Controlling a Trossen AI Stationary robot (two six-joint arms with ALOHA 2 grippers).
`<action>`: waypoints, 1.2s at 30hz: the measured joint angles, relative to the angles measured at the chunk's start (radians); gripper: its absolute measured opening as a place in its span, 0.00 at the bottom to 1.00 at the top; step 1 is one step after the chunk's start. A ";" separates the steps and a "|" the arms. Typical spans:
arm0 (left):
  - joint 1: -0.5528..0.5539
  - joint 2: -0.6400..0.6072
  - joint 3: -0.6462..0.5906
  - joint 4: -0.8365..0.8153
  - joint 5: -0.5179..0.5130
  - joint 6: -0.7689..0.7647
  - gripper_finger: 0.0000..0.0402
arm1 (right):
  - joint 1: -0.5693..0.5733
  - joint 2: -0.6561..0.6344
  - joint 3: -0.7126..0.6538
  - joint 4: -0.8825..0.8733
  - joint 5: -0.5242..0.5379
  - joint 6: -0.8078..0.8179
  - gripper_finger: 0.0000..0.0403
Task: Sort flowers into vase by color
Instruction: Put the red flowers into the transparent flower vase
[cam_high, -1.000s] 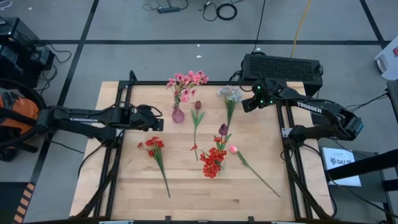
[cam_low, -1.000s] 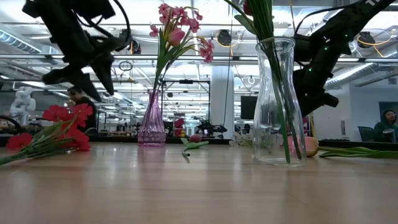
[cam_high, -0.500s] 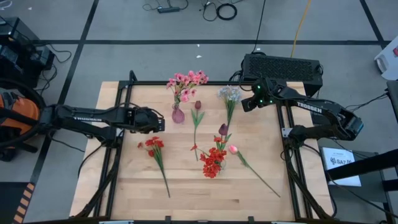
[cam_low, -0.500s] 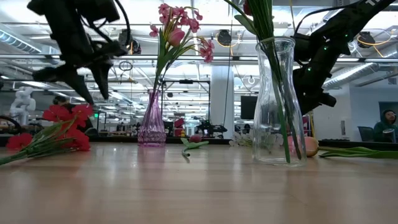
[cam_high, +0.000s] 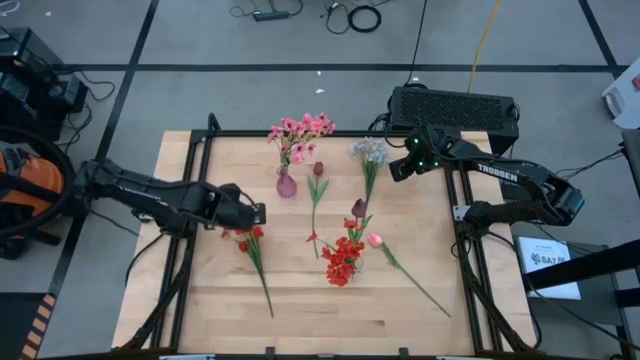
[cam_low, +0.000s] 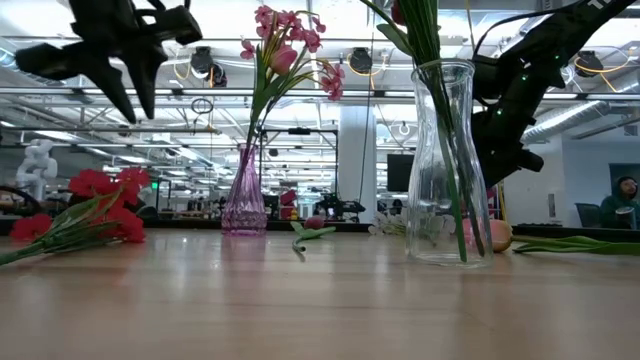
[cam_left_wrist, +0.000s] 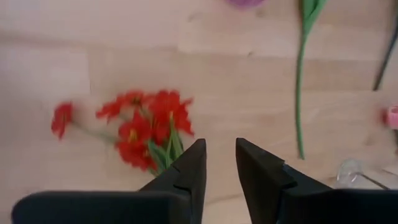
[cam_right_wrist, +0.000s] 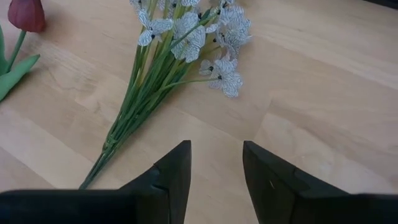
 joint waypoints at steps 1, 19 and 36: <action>-0.019 0.013 0.000 0.000 0.003 -0.040 0.22 | 0.000 0.000 0.000 0.000 0.000 -0.001 0.34; -0.127 0.293 0.000 0.089 0.148 -0.340 0.17 | 0.000 0.000 0.000 -0.001 0.025 -0.008 0.34; -0.128 0.421 -0.001 0.143 0.300 -0.338 0.48 | 0.000 0.000 0.000 -0.001 0.025 -0.006 0.34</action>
